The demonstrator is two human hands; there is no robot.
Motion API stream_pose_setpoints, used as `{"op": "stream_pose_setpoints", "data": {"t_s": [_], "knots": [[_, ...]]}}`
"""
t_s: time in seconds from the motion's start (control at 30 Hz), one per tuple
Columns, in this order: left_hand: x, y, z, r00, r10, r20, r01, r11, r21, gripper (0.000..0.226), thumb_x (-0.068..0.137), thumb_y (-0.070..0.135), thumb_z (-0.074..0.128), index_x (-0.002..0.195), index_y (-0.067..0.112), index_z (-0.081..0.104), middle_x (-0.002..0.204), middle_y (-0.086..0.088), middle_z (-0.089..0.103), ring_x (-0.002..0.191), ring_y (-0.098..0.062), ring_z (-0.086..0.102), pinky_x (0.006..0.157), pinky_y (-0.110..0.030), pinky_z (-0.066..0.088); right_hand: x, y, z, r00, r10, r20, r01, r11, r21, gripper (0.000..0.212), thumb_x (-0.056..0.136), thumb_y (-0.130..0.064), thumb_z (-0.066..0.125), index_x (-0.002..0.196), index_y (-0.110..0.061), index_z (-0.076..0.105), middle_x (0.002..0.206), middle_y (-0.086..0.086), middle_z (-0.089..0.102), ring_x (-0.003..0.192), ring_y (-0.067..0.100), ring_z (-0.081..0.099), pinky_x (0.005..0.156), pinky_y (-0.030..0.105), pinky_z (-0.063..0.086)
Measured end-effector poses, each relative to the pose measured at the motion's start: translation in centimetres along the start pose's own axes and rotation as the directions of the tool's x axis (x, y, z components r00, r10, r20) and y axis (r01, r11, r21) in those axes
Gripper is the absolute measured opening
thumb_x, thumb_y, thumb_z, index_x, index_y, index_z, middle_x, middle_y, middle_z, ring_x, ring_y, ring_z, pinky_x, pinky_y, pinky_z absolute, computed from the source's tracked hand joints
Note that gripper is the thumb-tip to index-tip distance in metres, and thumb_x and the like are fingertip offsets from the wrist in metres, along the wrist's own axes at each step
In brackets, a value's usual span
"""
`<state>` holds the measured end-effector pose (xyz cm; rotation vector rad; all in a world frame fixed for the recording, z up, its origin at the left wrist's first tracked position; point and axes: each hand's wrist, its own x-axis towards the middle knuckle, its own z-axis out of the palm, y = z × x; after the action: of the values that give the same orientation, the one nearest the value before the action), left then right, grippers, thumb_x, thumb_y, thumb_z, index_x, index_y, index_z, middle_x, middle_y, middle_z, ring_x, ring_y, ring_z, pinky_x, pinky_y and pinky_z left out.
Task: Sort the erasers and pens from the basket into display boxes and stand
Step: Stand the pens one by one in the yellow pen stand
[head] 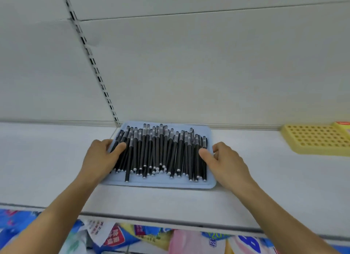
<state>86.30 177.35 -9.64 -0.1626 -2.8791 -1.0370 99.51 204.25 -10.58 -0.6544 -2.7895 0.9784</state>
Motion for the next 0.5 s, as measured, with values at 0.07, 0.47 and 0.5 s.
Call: {"op": "stream_pose_setpoints", "data": {"t_s": [0.07, 0.47, 0.5], "knots": [[0.7, -1.1, 0.2, 1.0, 0.007, -0.024, -0.005, 0.997, 0.078, 0.048, 0.083, 0.061, 0.053, 0.066, 0.016, 0.063, 0.065, -0.011, 0.06, 0.064, -0.027, 0.059, 0.06, -0.036, 0.047, 0.2, -0.2, 0.6, 1.0, -0.004, 0.017, 0.005, 0.998, -0.062, 0.043, 0.094, -0.058, 0.039, 0.099, -0.016, 0.049, 0.08, -0.003, 0.059, 0.073, 0.016, 0.057, 0.064, 0.032, 0.045], [1.4, 0.1, 3.1, 0.995, 0.037, 0.088, -0.035, 0.999, -0.029, 0.059, 0.094, 0.046, 0.049, 0.079, -0.01, 0.059, 0.062, -0.023, 0.054, 0.049, -0.022, 0.047, 0.052, -0.029, 0.035, 0.4, 1.9, -0.9, 0.995, 0.038, -0.097, -0.069, 0.939, -0.336, 0.044, 0.098, -0.056, 0.03, 0.076, -0.019, 0.04, 0.079, -0.004, 0.048, 0.067, 0.014, 0.049, 0.051, 0.028, 0.031], [0.9, 0.8, 3.7, 0.994, 0.061, 0.087, -0.06, 0.998, -0.021, 0.06, 0.094, 0.046, 0.049, 0.076, -0.011, 0.056, 0.062, -0.025, 0.053, 0.049, -0.02, 0.044, 0.051, -0.029, 0.033, 0.3, 2.6, -1.4, 0.992, 0.055, -0.112, -0.09, 0.935, -0.343, 0.044, 0.098, -0.057, 0.03, 0.077, -0.019, 0.041, 0.08, -0.003, 0.048, 0.068, 0.015, 0.05, 0.051, 0.028, 0.032]]}}
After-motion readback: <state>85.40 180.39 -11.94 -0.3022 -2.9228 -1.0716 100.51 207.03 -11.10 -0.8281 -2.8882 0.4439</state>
